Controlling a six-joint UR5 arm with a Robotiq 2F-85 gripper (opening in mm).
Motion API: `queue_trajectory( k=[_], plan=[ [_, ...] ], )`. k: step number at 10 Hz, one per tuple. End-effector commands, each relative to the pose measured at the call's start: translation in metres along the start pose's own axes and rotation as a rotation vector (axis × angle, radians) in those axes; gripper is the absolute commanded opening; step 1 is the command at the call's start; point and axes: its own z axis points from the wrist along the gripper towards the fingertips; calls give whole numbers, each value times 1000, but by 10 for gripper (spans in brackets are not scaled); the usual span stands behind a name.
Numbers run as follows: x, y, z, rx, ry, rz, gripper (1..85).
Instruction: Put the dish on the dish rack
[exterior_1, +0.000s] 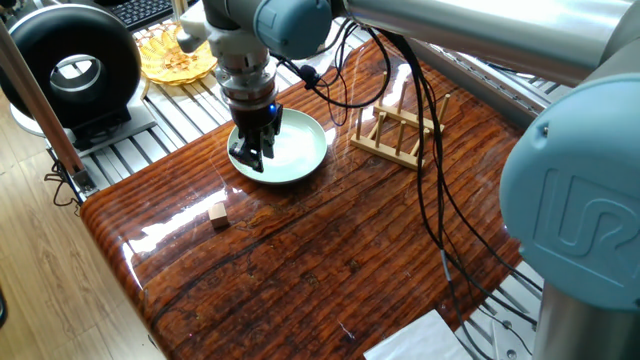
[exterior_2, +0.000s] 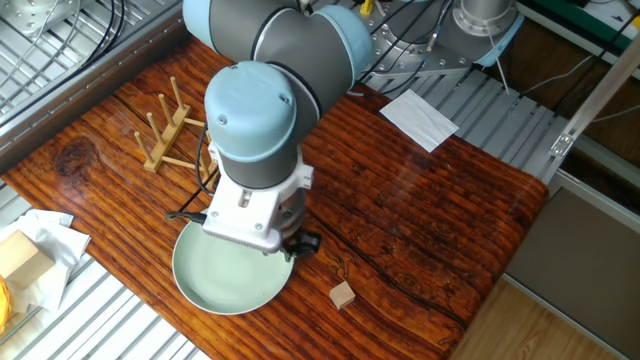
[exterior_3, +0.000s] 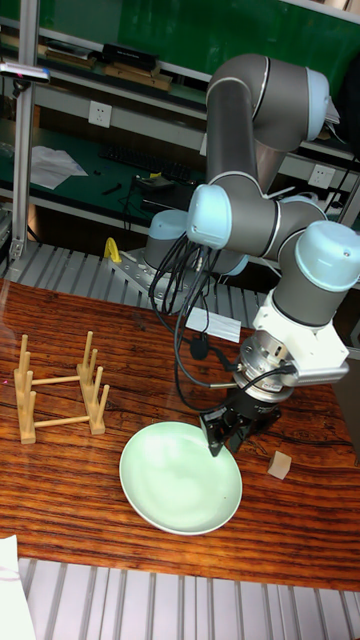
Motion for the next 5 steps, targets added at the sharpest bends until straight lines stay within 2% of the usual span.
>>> queue_trajectory(
  k=[1,5],
  plan=[
    [-7,16,4,-29,-25,40,380],
    [-14,19,17,1,-46,55,380]
  ],
)
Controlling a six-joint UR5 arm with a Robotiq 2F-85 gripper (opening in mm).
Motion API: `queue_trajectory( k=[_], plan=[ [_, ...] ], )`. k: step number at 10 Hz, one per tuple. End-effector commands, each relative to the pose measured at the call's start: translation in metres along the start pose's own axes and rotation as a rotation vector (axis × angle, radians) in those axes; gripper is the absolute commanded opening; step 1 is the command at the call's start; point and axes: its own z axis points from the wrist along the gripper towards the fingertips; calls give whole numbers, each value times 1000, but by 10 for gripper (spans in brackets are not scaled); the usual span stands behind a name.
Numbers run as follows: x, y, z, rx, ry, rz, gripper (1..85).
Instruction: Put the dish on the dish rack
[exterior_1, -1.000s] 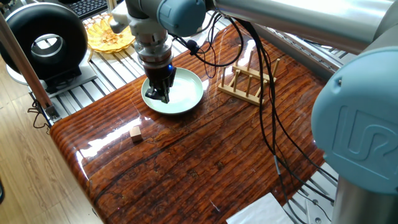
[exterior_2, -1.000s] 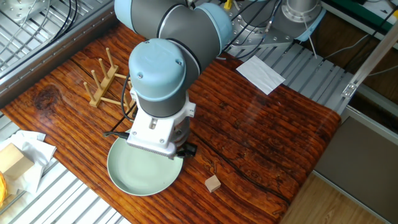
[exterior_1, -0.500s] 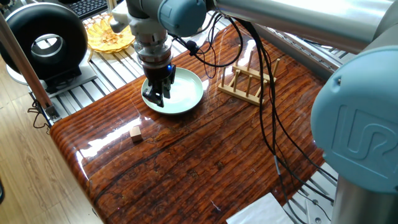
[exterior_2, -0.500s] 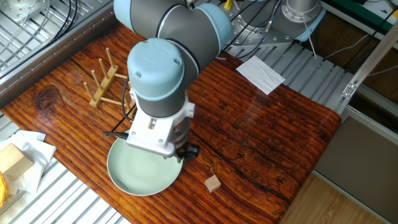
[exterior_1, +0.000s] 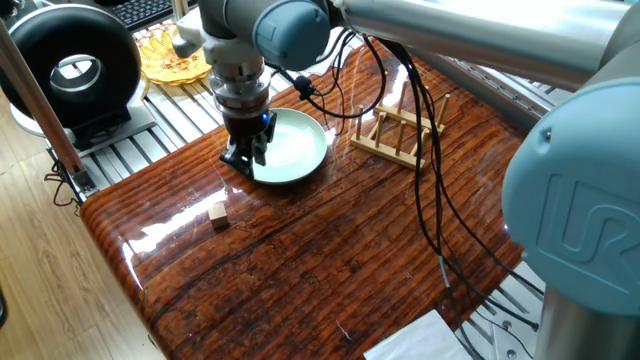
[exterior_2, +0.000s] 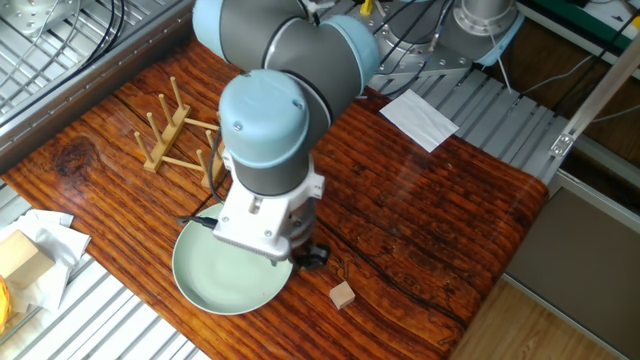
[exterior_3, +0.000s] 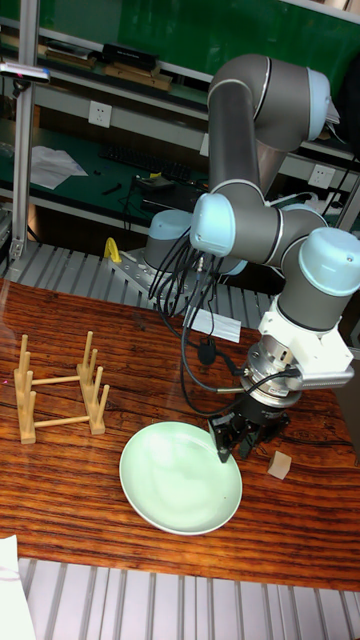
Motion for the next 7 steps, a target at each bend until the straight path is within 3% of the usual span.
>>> queue_trajectory(
  k=[1,3,7],
  plan=[
    [-6,5,9,6,-19,19,377],
    [-7,4,12,15,-21,22,367],
    [-8,0,14,32,-23,12,260]
  ],
)
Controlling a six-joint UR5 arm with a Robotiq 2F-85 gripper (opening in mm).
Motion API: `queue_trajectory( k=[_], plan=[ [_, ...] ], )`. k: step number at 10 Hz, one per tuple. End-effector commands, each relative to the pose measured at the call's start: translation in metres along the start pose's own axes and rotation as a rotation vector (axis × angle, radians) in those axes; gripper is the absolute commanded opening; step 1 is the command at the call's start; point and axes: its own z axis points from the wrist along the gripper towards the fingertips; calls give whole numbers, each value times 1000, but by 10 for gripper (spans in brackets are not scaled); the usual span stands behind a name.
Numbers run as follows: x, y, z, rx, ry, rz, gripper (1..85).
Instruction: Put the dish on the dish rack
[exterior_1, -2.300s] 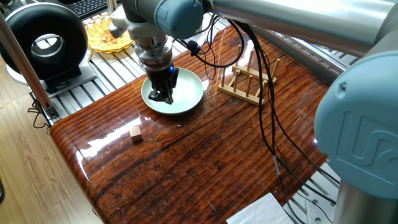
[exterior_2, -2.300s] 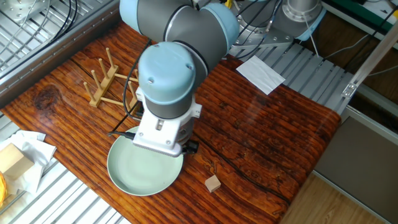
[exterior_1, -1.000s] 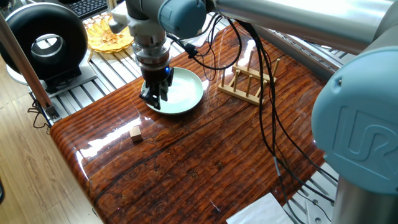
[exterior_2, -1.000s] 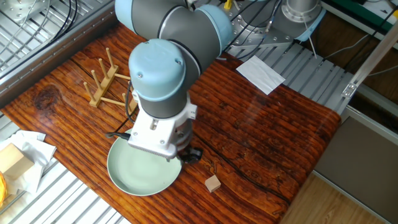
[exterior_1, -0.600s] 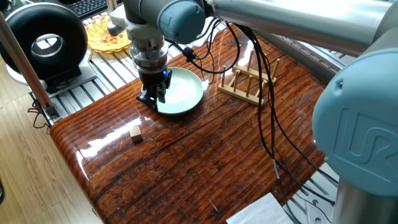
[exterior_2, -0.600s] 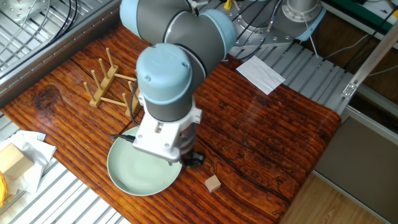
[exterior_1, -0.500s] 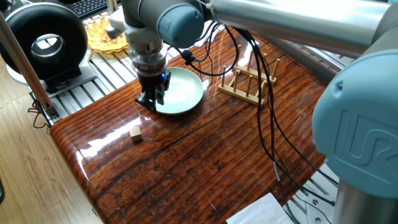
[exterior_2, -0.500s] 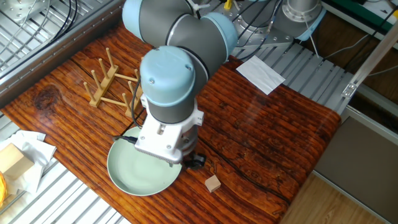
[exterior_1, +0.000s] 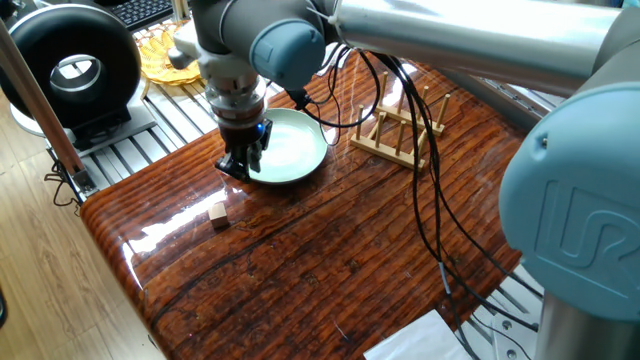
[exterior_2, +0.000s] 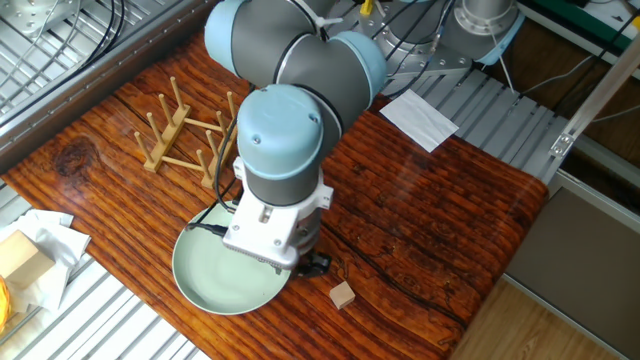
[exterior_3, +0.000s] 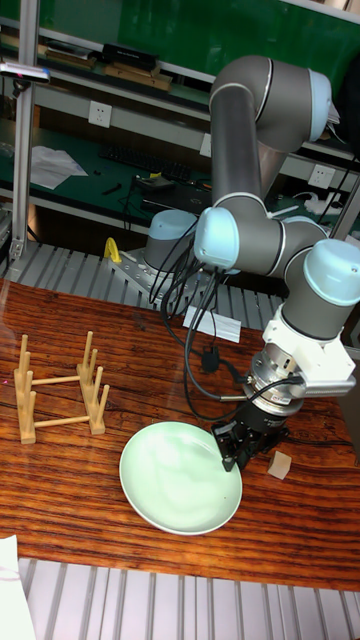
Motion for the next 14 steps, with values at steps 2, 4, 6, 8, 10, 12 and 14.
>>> queue_trajectory(
  k=[2,4,6,8,10,12,14],
  plan=[
    [-3,-3,2,7,-6,0,233],
    [-2,-5,3,18,-4,-1,187],
    [0,-6,4,29,1,-1,70],
    [3,-5,3,50,6,-3,10],
    [3,-8,4,76,1,-17,10],
    [11,-17,-1,126,22,-50,10],
    [17,-24,-9,160,28,-75,10]
  ],
)
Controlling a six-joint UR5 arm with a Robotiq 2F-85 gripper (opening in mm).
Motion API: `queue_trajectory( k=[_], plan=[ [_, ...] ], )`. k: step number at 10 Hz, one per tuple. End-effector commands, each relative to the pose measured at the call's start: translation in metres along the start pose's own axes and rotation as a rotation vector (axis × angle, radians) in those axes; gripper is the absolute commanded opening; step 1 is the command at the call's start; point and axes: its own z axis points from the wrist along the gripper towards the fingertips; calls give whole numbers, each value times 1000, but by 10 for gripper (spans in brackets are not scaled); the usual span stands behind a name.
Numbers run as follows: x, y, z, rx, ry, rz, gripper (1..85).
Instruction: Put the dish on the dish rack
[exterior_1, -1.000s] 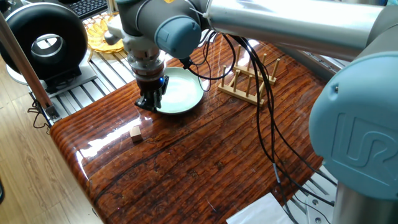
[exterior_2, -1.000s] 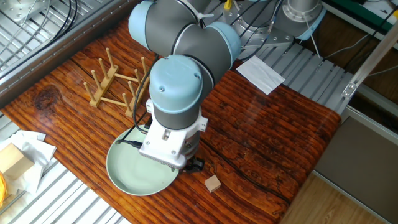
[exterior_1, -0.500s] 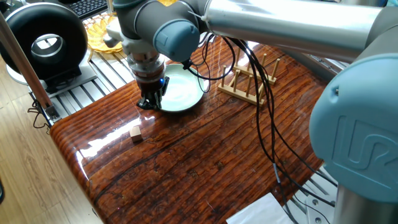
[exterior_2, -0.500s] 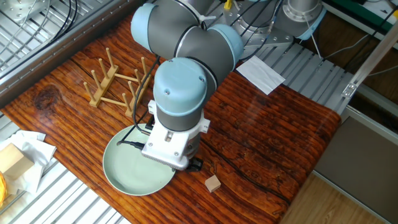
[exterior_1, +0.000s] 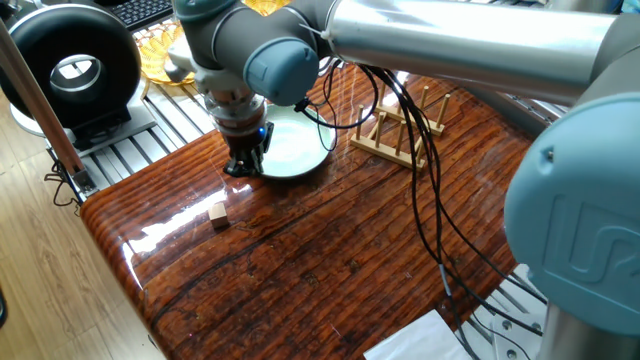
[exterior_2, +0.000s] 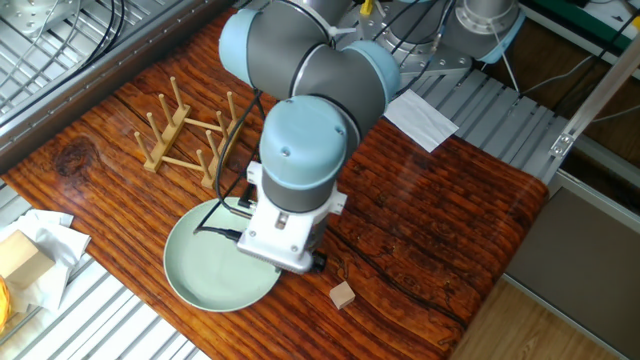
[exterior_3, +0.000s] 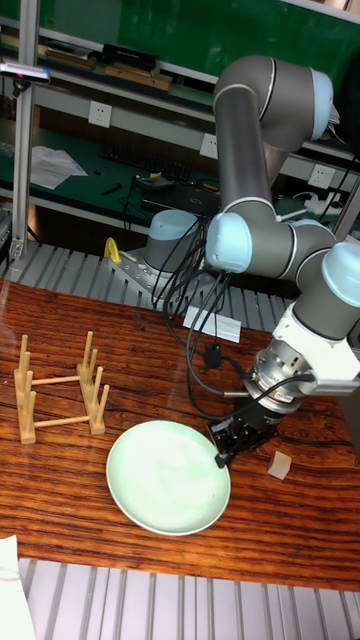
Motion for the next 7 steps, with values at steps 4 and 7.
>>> queue_trajectory(
  k=[4,7],
  plan=[
    [16,-23,-18,98,19,-67,10],
    [16,-36,-24,152,15,-108,10]
  ],
)
